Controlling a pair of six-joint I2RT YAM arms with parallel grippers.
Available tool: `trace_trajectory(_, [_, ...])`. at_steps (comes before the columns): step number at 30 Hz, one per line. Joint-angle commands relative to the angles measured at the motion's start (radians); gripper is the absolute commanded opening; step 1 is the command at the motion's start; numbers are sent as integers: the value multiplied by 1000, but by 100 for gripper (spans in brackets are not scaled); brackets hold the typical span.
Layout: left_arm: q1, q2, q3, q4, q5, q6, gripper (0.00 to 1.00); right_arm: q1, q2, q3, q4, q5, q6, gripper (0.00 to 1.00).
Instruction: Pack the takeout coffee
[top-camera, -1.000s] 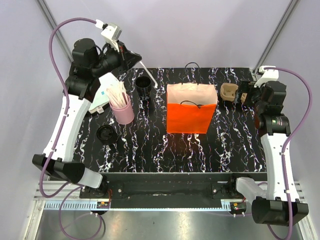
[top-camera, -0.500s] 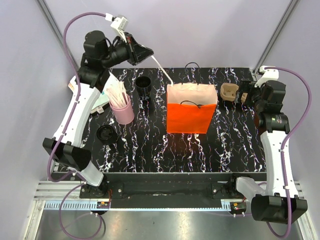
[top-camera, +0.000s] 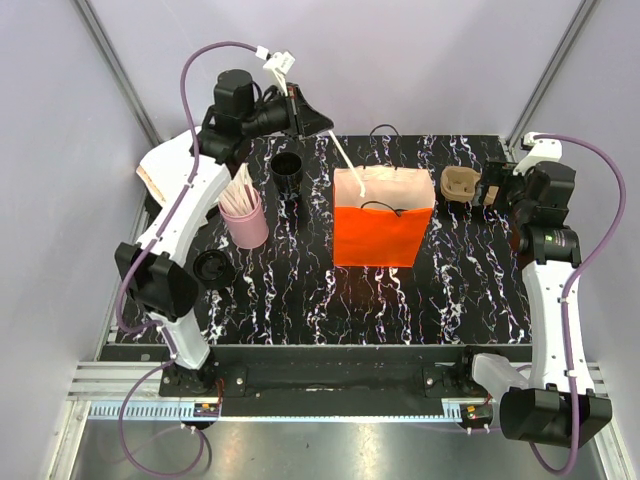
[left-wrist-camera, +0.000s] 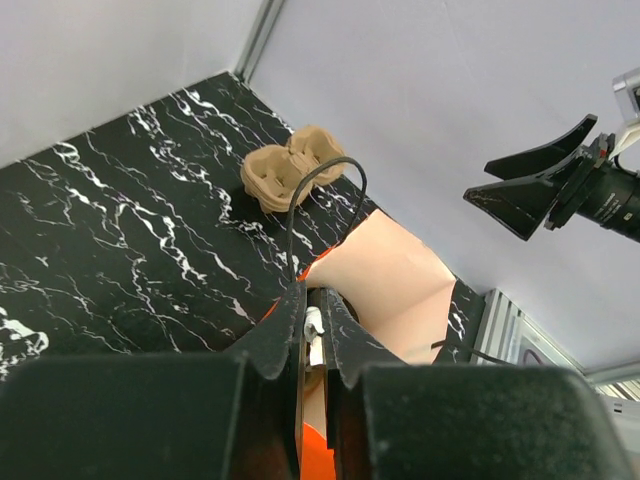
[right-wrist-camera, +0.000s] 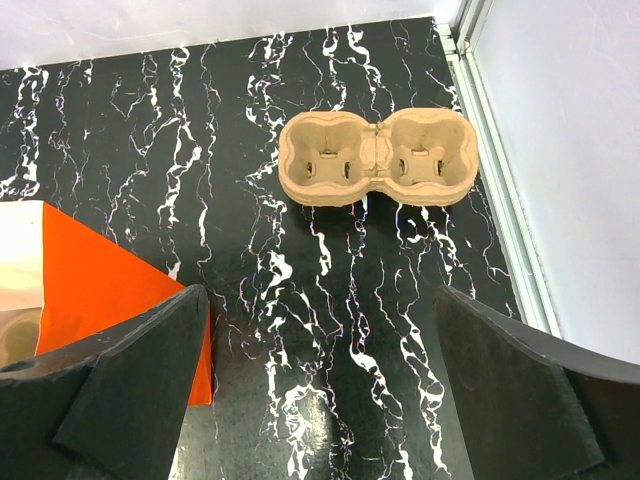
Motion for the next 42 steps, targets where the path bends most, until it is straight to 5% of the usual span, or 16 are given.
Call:
trace_trajectory(1, [-6, 30, 52, 79, 52, -39, 8, -13, -7, -5, 41, -28, 13, 100])
trace_trajectory(21, [-77, 150, 54, 53, 34, -2, 9, -33, -16, -12, 41, -79, 16, 100])
trace_trajectory(42, [-81, 44, -147, 103, -8, 24, 17, -50, -34, -19, 39, -117, 26, 100])
